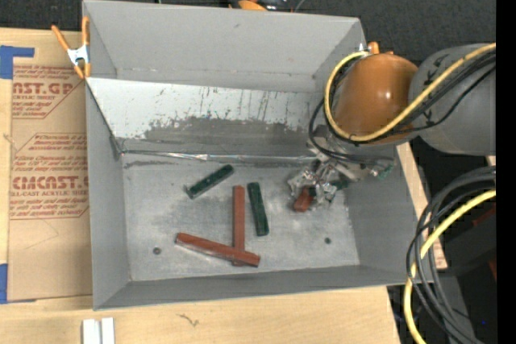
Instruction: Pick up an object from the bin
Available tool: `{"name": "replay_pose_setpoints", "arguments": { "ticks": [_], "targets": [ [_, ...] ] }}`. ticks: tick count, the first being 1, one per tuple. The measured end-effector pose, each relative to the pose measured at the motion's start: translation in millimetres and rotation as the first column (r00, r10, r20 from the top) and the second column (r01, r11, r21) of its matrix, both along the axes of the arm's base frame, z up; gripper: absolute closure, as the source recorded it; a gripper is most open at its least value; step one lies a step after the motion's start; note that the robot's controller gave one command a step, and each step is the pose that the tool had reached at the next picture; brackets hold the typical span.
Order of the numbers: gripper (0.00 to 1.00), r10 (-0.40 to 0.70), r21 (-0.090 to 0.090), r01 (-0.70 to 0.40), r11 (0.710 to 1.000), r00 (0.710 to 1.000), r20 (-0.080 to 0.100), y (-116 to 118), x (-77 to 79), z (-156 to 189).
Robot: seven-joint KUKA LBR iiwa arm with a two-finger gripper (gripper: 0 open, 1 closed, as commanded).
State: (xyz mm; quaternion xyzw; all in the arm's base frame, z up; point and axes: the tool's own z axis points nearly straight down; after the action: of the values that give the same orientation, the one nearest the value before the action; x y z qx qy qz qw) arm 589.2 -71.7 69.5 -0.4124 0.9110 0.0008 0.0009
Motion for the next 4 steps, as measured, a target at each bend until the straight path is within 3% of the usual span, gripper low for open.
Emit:
{"name": "replay_pose_setpoints", "arguments": {
  "ticks": [1, 2, 3, 4],
  "targets": [
    [1.00, 0.660, -0.002, -0.660, 0.752, 0.752, 0.000, -40, -22.1, 0],
    [1.00, 0.653, -0.007, -0.653, 0.758, 0.757, 0.007, -14, -14.6, 134],
    [0.00, 0.652, 0.000, -0.652, 0.759, 0.759, 0.002, -15, -16.4, 129],
    [0.00, 0.863, 0.000, -0.863, 0.505, 0.505, 0.004, 4, -9.7, -1]
  ]
}}
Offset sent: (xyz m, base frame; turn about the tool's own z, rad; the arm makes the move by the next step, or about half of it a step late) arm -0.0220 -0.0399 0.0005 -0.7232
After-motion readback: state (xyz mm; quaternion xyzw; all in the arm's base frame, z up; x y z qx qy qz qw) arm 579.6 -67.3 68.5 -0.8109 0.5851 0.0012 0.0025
